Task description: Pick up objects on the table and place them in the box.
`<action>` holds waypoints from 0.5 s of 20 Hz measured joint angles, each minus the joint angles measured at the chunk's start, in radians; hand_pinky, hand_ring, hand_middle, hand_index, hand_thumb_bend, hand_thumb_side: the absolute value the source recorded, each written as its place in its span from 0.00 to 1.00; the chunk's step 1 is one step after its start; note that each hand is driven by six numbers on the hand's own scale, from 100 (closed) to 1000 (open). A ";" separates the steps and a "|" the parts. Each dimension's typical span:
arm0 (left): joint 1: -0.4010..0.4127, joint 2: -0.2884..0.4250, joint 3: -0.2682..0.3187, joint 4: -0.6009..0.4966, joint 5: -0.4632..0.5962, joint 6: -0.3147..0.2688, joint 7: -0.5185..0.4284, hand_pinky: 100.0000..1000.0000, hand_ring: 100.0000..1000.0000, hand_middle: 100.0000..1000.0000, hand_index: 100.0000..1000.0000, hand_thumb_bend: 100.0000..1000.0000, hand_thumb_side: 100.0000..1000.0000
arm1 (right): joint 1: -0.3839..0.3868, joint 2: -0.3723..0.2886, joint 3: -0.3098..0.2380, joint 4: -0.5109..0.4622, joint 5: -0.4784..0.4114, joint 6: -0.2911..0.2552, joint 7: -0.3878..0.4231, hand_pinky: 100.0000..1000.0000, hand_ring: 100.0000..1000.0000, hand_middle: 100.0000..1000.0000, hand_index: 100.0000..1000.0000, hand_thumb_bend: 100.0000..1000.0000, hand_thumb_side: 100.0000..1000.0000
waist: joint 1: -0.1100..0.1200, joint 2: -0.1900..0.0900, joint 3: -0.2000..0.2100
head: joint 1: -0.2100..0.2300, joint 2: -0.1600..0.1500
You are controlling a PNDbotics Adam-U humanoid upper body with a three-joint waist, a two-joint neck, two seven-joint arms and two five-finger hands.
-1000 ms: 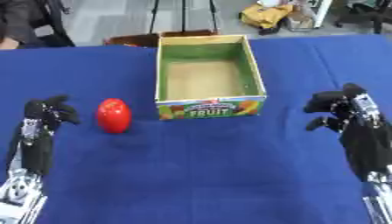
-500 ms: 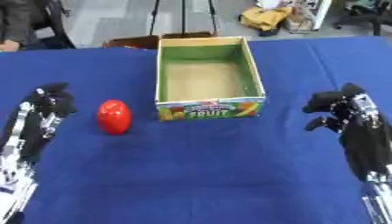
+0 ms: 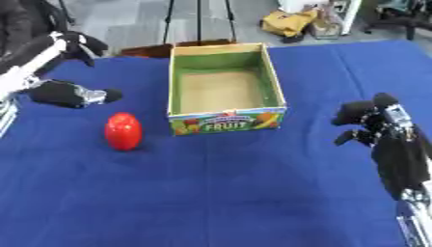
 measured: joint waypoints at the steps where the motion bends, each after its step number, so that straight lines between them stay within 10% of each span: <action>1: -0.024 0.004 -0.015 0.033 -0.021 -0.003 -0.036 0.74 0.64 0.67 0.80 0.66 0.41 | 0.001 0.000 0.000 0.000 0.000 0.000 0.000 0.40 0.61 0.54 0.64 0.00 0.96 | 0.000 0.000 0.000 | 0.000 0.001; 10: -0.144 -0.037 -0.081 0.289 -0.148 -0.056 -0.199 0.67 0.60 0.61 0.78 0.65 0.40 | 0.007 0.000 0.000 0.000 0.000 0.000 0.001 0.40 0.61 0.54 0.64 0.00 0.96 | 0.000 -0.003 -0.006 | -0.006 0.006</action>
